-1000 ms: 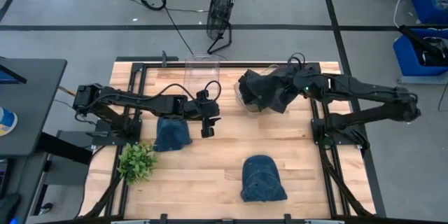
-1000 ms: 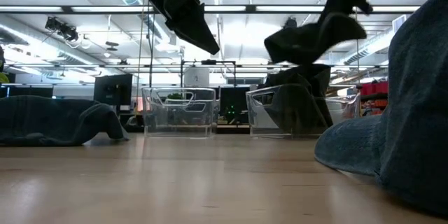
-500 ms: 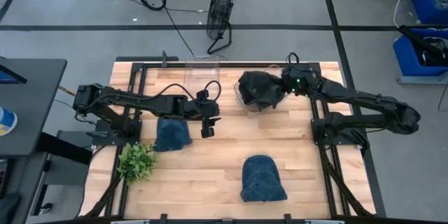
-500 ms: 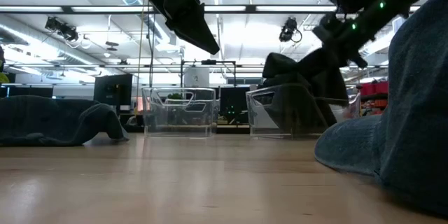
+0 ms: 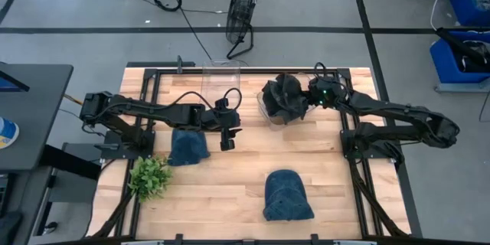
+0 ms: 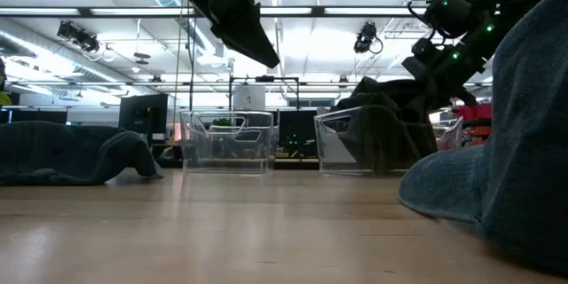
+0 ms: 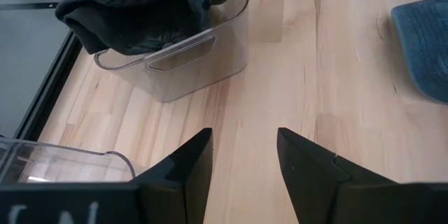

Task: Pick & Place hat
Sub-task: Put the black cap into the right transparent bin, then put the top blue cap into the left transparent bin

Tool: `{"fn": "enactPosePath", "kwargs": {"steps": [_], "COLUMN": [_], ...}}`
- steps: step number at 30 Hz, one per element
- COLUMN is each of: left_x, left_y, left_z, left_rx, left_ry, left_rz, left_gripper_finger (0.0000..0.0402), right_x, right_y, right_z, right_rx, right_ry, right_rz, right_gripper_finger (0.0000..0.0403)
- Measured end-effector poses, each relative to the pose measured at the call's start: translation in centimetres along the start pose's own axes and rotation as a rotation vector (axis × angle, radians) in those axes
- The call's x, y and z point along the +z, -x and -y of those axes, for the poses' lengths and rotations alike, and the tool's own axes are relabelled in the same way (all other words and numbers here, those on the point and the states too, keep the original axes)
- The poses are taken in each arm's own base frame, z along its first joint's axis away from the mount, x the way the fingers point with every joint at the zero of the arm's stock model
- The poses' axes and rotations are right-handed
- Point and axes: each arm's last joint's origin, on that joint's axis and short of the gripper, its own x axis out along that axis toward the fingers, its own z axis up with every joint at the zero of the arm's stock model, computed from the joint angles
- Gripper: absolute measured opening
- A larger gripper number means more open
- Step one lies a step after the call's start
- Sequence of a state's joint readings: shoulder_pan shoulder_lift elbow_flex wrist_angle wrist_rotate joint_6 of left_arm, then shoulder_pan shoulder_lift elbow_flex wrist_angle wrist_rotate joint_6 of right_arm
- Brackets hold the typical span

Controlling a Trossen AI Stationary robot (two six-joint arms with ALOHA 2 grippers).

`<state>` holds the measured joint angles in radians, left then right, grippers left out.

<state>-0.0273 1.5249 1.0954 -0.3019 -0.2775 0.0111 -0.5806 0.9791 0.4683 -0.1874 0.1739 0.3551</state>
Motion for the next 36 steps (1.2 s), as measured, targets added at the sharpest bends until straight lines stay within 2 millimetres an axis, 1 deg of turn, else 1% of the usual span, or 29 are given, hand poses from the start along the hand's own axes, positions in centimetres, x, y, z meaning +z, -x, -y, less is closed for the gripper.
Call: {"fn": "enactPosePath", "kwargs": {"steps": [6, 12, 15, 21, 23, 25, 28, 31, 33, 36], "left_x": [0.0, 0.0, 0.0, 0.0, -0.1, -0.2, 0.3, 0.3, 0.1, -1.3], "left_y": [0.0, 0.0, 0.0, 0.3, 0.9, 2.0, 4.4, 7.1, 8.4, 9.9], "left_z": [0.0, 0.0, 0.0, 0.4, 0.7, 0.8, 0.7, 0.3, 0.0, -0.1], "left_rx": [0.000, 0.000, 0.000, -0.016, -0.029, -0.042, -0.056, -0.063, -0.076, -0.115], "left_ry": [0.000, 0.000, 0.000, -0.011, -0.021, -0.042, -0.043, 0.035, 0.071, 0.098], "left_rz": [0.000, 0.000, 0.000, -0.001, -0.006, -0.022, -0.044, -0.094, -0.148, -0.287], "left_gripper_finger": [0.0165, 0.0165, 0.0165, 0.0165, 0.0165, 0.0165, 0.0165, 0.0165, 0.0165, 0.0165], "right_x": [0.0, 0.1, 1.2, 4.2, 5.0, 5.7, 6.4, 6.5, 6.4, 5.9], "right_y": [0.0, 0.1, 0.8, 3.5, 4.4, 5.1, 5.9, 6.3, 6.5, 7.1], "right_z": [0.0, -0.2, -0.8, -2.0, -2.3, -2.7, -3.8, -5.5, -6.7, -8.5], "right_rx": [0.004, 0.010, 0.039, 0.030, 0.023, 0.048, 0.171, 0.336, 0.432, 0.527], "right_ry": [0.023, 0.052, 0.071, 0.168, 0.160, 0.146, 0.145, 0.111, 0.127, 0.178], "right_rz": [-0.006, -0.019, -0.029, -0.088, -0.100, -0.103, -0.091, -0.079, -0.070, -0.060], "right_gripper_finger": [0.0019, 0.0063, 0.0085, 0.0111, 0.0115, 0.0118, 0.0119, 0.0119, 0.0119, 0.0119]}}
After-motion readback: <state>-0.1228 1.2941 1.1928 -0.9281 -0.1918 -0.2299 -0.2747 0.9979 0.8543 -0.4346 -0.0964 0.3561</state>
